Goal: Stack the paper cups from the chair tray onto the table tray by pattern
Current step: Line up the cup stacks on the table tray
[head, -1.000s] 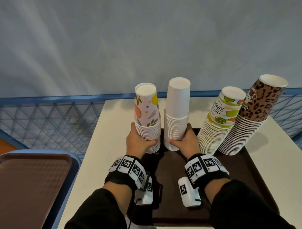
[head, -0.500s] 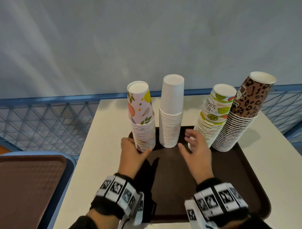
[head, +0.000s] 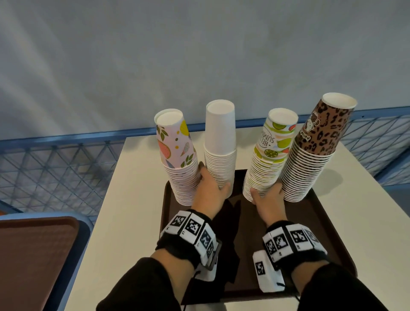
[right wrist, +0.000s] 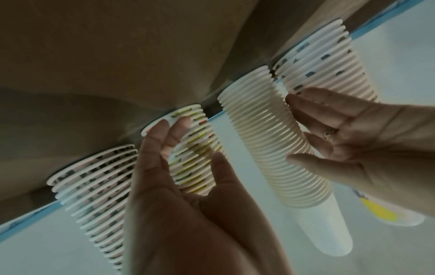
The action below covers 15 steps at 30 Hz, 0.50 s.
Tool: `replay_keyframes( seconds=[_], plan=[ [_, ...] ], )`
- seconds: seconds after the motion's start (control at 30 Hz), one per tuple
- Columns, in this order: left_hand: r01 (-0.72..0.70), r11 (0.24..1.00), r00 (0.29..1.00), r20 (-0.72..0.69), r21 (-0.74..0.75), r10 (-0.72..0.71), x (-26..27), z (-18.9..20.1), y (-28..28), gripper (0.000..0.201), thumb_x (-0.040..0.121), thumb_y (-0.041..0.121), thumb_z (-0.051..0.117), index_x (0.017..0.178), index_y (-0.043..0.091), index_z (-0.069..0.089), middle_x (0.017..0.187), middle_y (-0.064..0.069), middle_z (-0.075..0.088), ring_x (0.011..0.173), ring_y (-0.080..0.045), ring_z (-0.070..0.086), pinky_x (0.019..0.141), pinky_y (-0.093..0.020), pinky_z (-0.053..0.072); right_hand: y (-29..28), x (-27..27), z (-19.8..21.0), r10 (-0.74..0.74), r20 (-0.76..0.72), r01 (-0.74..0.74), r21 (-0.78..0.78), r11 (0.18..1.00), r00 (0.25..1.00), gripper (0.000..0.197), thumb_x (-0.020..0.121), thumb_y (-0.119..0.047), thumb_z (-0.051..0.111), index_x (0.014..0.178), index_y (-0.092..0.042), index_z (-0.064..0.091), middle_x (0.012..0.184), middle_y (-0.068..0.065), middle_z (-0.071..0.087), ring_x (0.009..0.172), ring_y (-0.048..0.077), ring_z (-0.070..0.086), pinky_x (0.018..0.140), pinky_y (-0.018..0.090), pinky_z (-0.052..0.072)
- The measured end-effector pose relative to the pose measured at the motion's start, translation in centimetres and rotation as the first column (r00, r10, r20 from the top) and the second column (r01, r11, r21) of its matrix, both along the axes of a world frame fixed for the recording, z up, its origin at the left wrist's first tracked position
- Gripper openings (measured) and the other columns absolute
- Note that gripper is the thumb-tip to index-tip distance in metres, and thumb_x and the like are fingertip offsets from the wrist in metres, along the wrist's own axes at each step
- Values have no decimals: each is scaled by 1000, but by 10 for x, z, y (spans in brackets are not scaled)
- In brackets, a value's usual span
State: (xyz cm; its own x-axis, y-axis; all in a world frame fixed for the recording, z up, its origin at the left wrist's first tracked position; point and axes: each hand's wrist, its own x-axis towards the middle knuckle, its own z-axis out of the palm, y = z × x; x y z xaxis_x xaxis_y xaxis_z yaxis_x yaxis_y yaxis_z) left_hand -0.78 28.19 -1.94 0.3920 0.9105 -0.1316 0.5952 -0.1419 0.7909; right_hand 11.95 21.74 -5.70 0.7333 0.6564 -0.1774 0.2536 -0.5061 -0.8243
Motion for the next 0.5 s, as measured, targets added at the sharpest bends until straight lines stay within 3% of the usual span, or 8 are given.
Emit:
replay_keyframes(
  seconds=[0.17, 0.37, 0.43, 0.5],
  plan=[
    [-54, 998, 998, 27, 10, 54, 7, -4, 7, 71, 92, 25, 51, 145, 2, 8, 142, -21, 42, 127, -35, 46, 105, -38, 36, 11, 6, -4, 31, 12, -31, 4, 1000, 999, 68, 87, -14, 56, 140, 1, 17, 145, 27, 25, 132, 39, 29, 103, 39, 32],
    [-57, 998, 997, 47, 34, 56, 6, -8, 8, 69, 92, 24, 51, 144, 3, 11, 144, -19, 42, 129, -34, 45, 105, -36, 36, 13, 10, -9, 13, -9, -12, 34, 999, 1000, 65, 87, -13, 57, 140, -2, 21, 144, 24, 32, 130, 39, 36, 104, 43, 34],
    [-60, 998, 997, 54, 35, 58, 6, -8, 8, 67, 93, 24, 51, 144, 3, 13, 143, -18, 42, 129, -34, 45, 105, -37, 36, 4, 16, -10, -18, -59, 20, 43, 999, 998, 61, 84, -12, 59, 135, -5, 28, 138, 21, 41, 124, 37, 46, 104, 47, 39],
    [-56, 998, 996, 68, 33, 54, 5, -8, 8, 67, 93, 23, 51, 144, 4, 12, 144, -18, 42, 129, -34, 45, 105, -37, 36, -11, 23, -10, -144, -95, 153, 85, 985, 985, 49, 81, -7, 60, 123, -5, 35, 126, 19, 46, 109, 36, 55, 94, 45, 46]
  ],
)
